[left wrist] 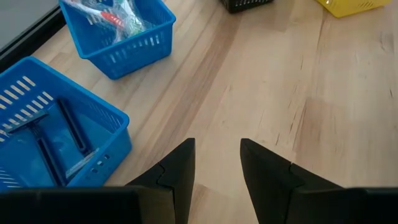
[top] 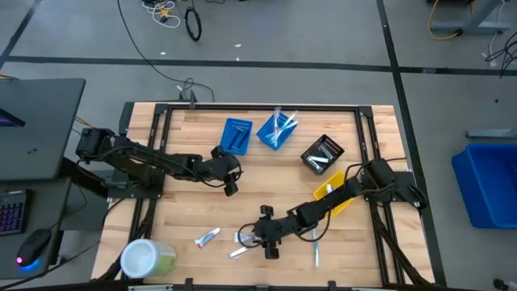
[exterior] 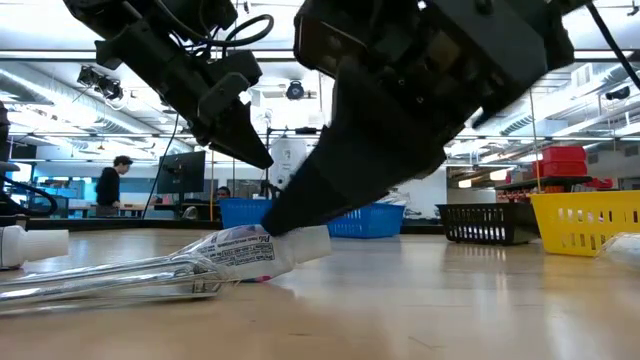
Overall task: Pick & Place Travel size toiletries
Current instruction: Put the white toothpaste into the yellow basket
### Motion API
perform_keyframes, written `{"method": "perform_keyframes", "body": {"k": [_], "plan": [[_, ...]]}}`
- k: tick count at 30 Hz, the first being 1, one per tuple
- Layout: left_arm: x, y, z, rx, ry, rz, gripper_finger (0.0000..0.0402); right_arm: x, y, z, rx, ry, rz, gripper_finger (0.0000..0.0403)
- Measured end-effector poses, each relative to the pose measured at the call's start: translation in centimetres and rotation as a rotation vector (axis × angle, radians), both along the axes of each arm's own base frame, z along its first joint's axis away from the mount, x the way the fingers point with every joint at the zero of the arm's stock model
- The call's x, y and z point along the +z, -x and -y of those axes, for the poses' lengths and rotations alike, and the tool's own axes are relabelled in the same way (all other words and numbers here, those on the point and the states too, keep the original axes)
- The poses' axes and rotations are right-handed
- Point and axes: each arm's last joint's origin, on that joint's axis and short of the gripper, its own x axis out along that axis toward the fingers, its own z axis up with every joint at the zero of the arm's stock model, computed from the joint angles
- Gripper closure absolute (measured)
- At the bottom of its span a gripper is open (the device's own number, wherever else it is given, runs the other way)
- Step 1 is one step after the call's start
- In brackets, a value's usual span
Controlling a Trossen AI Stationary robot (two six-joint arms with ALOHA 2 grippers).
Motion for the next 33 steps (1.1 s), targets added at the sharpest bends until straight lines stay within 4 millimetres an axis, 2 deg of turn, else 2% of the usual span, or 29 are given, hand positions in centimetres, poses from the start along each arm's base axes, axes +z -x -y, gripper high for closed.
{"method": "perform_keyframes", "body": {"k": [5,10,15,20,27,30,33], "plan": [[0.0,0.0,0.0,-0.001,-0.001,0.0,0.0267,0.6,-0.4,0.0,0.046,0.045,-0.042,0.0229],[0.0,0.0,0.0,-0.001,-0.001,0.0,0.0267,0.3,-0.2,0.2,0.095,0.11,-0.066,0.0235],[0.0,0.0,0.0,-0.015,-0.018,-0.008,0.0267,-0.5,-0.2,0.0,0.187,0.124,-0.073,0.0277],[0.0,0.0,0.0,-0.018,-0.022,-0.01,0.0267,-0.6,-0.5,0.1,0.204,0.108,-0.072,0.0314],[0.0,0.0,0.0,-0.02,-0.022,-0.014,0.0267,-0.5,-0.3,0.2,0.188,0.117,-0.089,0.0321],[0.0,0.0,0.0,-0.018,-0.016,-0.012,0.0267,0.9,0.4,0.6,0.137,0.126,-0.132,0.0323],[0.0,0.0,0.0,-0.016,-0.014,-0.011,0.0267,3.5,1.6,1.4,0.05,0.155,-0.181,0.0324]]}}
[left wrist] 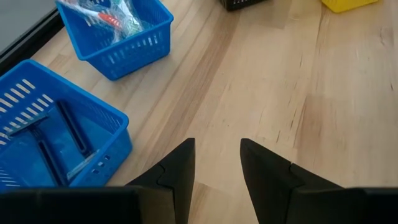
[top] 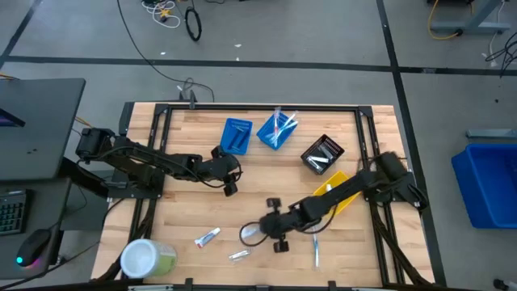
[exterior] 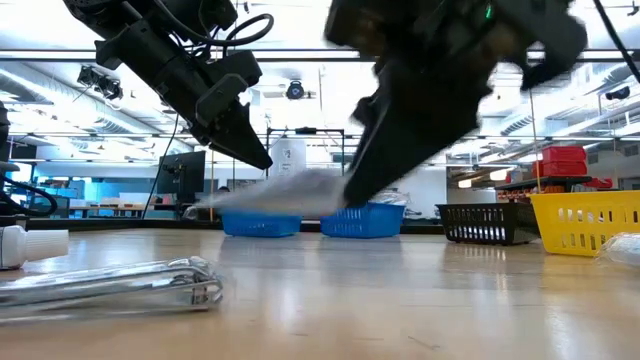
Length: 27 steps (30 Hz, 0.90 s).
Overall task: Pick & Place Travel size toiletries
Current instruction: Put the white toothpaste into the yellow basket
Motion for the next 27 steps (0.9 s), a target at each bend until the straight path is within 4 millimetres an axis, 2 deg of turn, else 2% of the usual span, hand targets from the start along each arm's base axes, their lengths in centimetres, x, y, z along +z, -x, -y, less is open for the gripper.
{"method": "perform_keyframes", "body": {"k": [3,7,12,15,18,20,27], "plan": [[0.0,0.0,0.0,0.01,0.013,0.008,0.0267,3.3,1.8,1.0,-0.072,0.022,-0.041,0.0324],[0.0,0.0,0.0,0.014,0.019,0.012,0.0267,7.4,5.5,2.8,-0.188,0.046,-0.147,0.0324],[0.1,0.0,0.0,0.016,0.027,0.02,0.0267,11.3,11.0,5.0,-0.379,0.045,-0.321,0.0324],[0.1,0.0,0.0,0.031,0.048,0.028,0.0267,12.7,14.3,6.2,-0.515,0.047,-0.404,0.0324],[0.1,0.0,0.0,0.033,0.051,0.03,0.0267,12.8,16.8,7.1,-0.619,0.03,-0.441,0.0324],[0.1,0.0,0.0,0.033,0.05,0.03,0.0267,12.1,18.0,7.5,-0.638,0.003,-0.47,0.0324],[0.1,0.0,0.0,0.056,0.078,0.043,0.0267,8.4,19.9,8.1,-0.647,-0.011,-0.63,0.0324]]}}
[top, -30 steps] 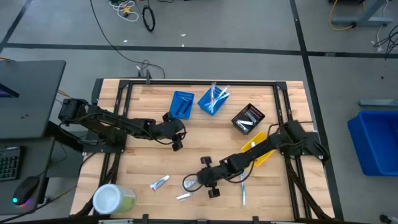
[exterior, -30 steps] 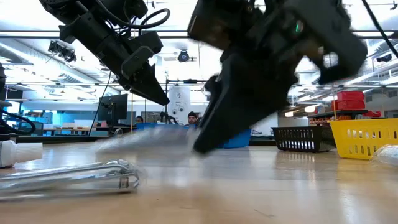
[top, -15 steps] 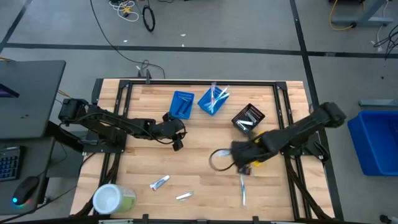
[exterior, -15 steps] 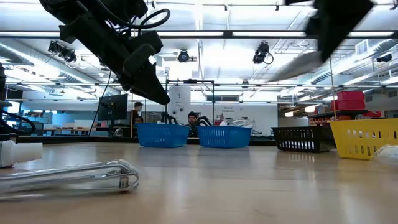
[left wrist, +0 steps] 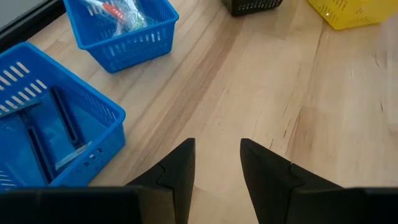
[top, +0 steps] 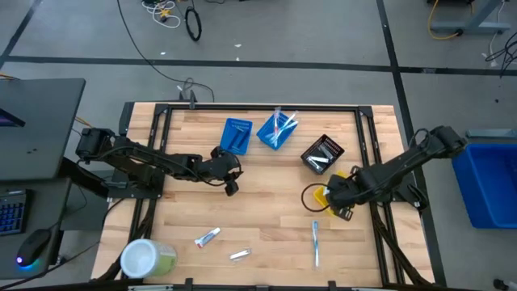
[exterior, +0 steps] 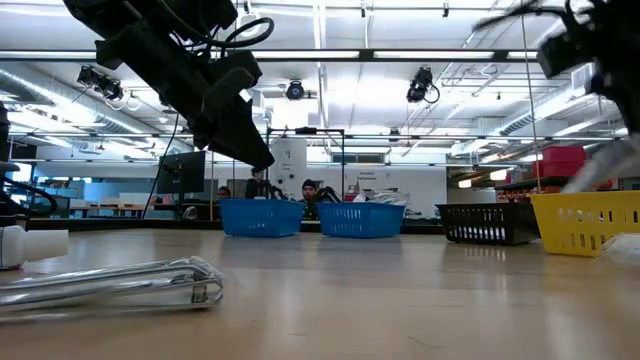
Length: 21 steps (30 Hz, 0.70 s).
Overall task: Pick & Place Travel size toiletries
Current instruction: Put the white toothpaste into the yellow basket, then put the blue toothbrush into the right blue basket
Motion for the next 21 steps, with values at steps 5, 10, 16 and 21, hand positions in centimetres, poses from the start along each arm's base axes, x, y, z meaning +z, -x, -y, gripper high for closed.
{"method": "perform_keyframes", "body": {"k": [5,10,16,21], "plan": [[0.0,0.0,0.0,-0.038,-0.051,-0.019,0.0267,-2.3,0.3,0.1,0.039,-0.006,-0.012,0.0323],[0.2,-0.2,-0.2,-0.039,-0.058,0.001,0.0267,-3.0,0.8,0.6,0.033,0.014,-0.055,0.0291],[0.4,-0.3,-0.7,-0.02,-0.055,0.029,0.0267,-2.0,0.2,0.5,0.026,0.002,-0.014,0.0235],[0.5,-0.4,-1.4,0.015,-0.046,0.044,0.0267,0.1,-1.1,0.3,0.018,-0.033,0.073,0.0208]]}}
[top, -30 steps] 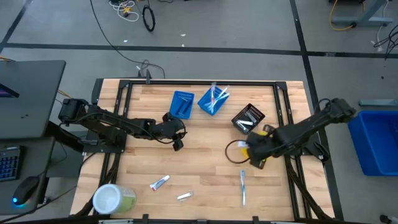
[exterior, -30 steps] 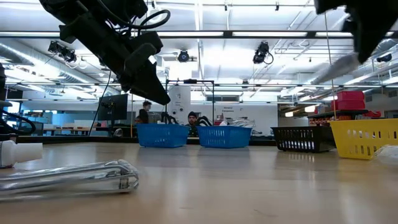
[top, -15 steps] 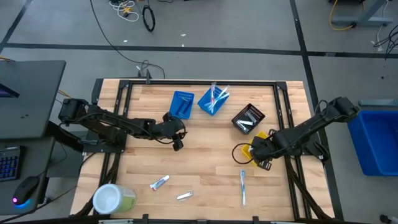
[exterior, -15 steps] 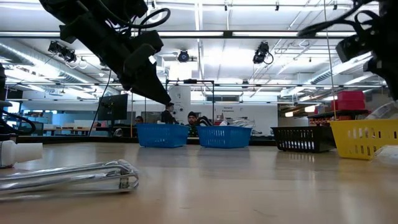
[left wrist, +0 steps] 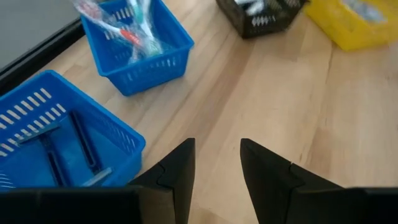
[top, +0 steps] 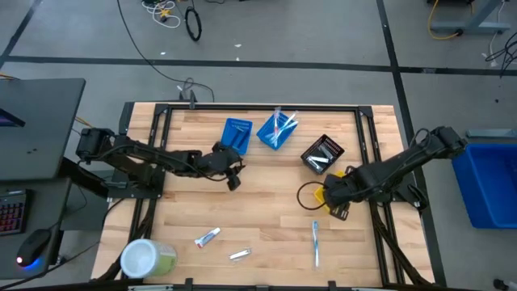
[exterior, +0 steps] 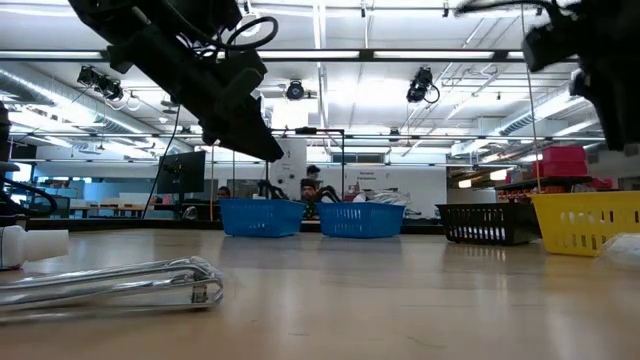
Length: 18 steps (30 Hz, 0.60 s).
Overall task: Pick & Place Travel size toiletries
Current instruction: Put the blue toothbrush into the right blue basket
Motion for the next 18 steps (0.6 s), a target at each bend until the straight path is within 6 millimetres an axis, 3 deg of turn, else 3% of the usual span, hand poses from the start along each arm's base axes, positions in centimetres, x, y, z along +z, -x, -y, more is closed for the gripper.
{"method": "perform_keyframes", "body": {"k": [9,18], "plan": [[2.1,-0.5,-0.4,-0.049,-0.053,0.076,0.0267,2.2,-3.7,-0.7,0.105,0.074,0.417,0.0206],[2.8,-1.0,1.5,-0.266,-0.017,0.077,0.0267,3.3,-5.4,-1.5,0.256,0.08,0.623,0.0228]]}}
